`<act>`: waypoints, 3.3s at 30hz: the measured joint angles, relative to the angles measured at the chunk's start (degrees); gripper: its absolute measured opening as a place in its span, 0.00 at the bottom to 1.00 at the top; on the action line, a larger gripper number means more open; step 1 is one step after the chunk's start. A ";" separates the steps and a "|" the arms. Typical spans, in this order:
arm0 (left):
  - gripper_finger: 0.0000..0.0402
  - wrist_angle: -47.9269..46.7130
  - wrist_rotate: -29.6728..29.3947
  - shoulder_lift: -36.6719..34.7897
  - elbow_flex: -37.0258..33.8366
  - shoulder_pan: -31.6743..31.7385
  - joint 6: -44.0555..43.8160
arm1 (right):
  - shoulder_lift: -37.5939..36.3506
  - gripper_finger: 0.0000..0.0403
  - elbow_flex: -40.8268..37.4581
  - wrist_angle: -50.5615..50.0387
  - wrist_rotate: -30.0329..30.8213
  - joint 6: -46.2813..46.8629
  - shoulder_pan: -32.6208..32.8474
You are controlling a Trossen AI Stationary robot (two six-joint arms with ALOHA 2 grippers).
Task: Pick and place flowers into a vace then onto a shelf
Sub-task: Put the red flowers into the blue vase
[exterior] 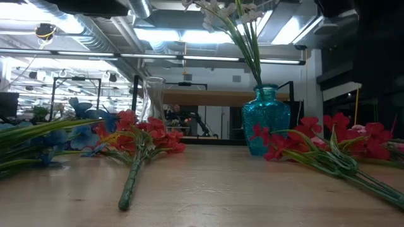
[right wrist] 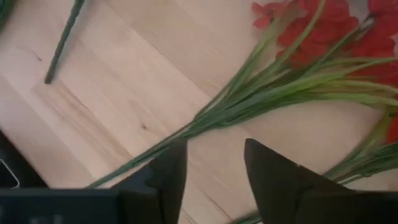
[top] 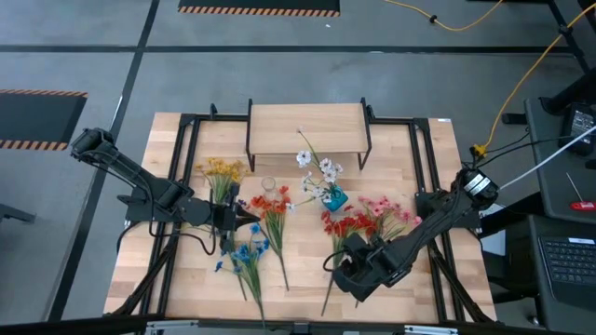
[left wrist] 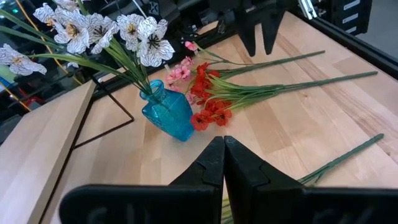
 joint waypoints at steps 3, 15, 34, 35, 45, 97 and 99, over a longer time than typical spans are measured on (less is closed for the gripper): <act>0.01 0.00 0.00 0.00 0.00 0.00 -0.02 | -0.02 0.47 -1.08 2.83 0.25 0.14 -0.26; 0.01 0.01 0.43 0.00 0.00 0.00 -0.09 | -0.02 0.54 -8.34 10.25 0.39 7.63 -1.18; 0.01 0.02 0.42 0.00 0.00 -0.02 -0.15 | -0.02 0.54 -12.11 17.04 -0.04 10.60 -2.83; 0.01 0.02 0.42 0.00 0.00 0.00 -0.17 | 0.05 0.54 -12.11 17.08 -0.04 10.66 -2.83; 0.01 0.04 0.43 -0.01 0.00 -0.02 -0.16 | 4.70 0.54 -12.04 16.93 -0.99 12.07 -4.10; 0.01 -0.87 0.41 -0.02 0.00 -2.24 -4.09 | 4.55 0.06 -12.05 11.31 -2.97 5.82 -5.65; 0.01 -0.86 0.42 -0.02 0.00 -2.86 -4.09 | 4.50 0.03 -12.05 11.41 -2.99 5.82 -5.18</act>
